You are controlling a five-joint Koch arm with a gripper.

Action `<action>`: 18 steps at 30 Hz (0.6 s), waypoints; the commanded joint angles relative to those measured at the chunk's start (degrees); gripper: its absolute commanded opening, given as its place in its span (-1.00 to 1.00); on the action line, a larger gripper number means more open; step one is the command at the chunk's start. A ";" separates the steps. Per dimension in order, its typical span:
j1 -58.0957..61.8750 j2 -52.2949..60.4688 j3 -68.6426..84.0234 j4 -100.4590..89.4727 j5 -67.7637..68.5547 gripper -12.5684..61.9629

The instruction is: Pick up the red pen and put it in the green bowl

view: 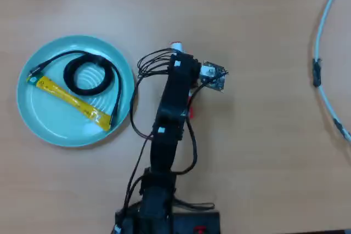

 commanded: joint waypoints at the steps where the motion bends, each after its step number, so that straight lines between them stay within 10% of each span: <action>1: -0.09 0.26 -2.46 0.35 -0.09 -0.84; 18: -0.70 0.79 -2.64 2.02 -0.09 -0.83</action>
